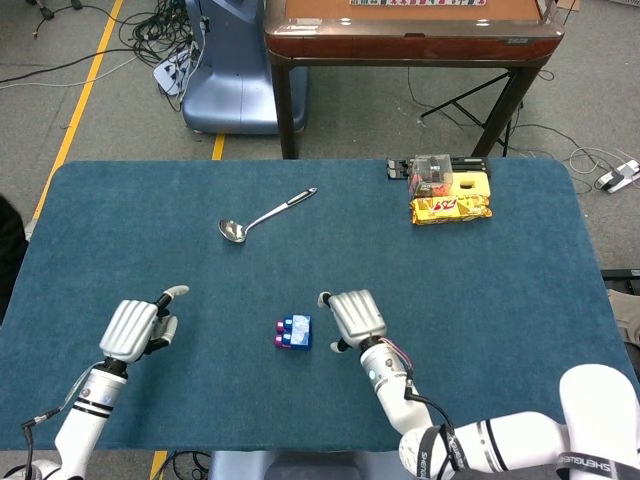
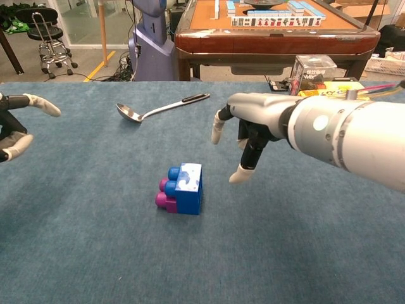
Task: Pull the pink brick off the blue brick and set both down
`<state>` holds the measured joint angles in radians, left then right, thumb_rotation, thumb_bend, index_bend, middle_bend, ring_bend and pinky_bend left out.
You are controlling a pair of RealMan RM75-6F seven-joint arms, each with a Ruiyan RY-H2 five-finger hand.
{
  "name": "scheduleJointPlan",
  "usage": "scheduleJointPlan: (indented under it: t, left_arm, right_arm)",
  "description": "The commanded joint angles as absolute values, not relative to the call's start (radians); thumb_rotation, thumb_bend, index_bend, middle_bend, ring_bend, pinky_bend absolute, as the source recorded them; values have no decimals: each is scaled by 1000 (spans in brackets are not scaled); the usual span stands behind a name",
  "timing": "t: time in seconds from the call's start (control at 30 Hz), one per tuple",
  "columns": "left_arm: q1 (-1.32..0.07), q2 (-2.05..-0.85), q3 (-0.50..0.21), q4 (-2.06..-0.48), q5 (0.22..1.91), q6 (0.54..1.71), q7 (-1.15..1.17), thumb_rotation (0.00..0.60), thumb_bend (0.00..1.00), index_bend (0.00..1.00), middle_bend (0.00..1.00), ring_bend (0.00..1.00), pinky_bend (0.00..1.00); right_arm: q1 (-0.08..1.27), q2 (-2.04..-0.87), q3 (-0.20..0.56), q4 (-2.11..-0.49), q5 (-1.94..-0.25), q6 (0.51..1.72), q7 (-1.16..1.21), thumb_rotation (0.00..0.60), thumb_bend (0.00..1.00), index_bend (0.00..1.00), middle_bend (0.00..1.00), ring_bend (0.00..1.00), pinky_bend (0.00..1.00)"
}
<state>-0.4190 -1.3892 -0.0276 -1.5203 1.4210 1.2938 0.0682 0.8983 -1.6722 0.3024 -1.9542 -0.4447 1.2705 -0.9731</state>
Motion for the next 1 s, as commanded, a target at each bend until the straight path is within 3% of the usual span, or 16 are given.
scheduleJointPlan:
  t: [0.03,0.4,0.73,1.0]
  left_arm:
    - [-418,-1390,-28,-1520,1424,1289,69,600,553,261,819,728,981]
    - [-406,-1402,-31,-1507,1435,1279,61,600,553,261,819,728,982]
    - [-397,-1409,-31,-1494,1442,1270,50,600,552,261,819,728,981]
    - [-391,-1409,-33,-1489,1447,1266,42,600,553,261,819,728,982]
  right_arm:
    - [936,-1706,316,-1923,-390,1296,-999,600,0,320,1000,1000,1000]
    - [1001,-1766,342,-1871,-289,1311,-1007,600,0,305,1000,1000,1000]
    - [1039,-1813,335,-1828,-298,1305,-993,600,0,204,1000,1000,1000]
    - [1066,-1848,335,-1781,-296,1294,-990,600,0,189,1000,1000,1000]
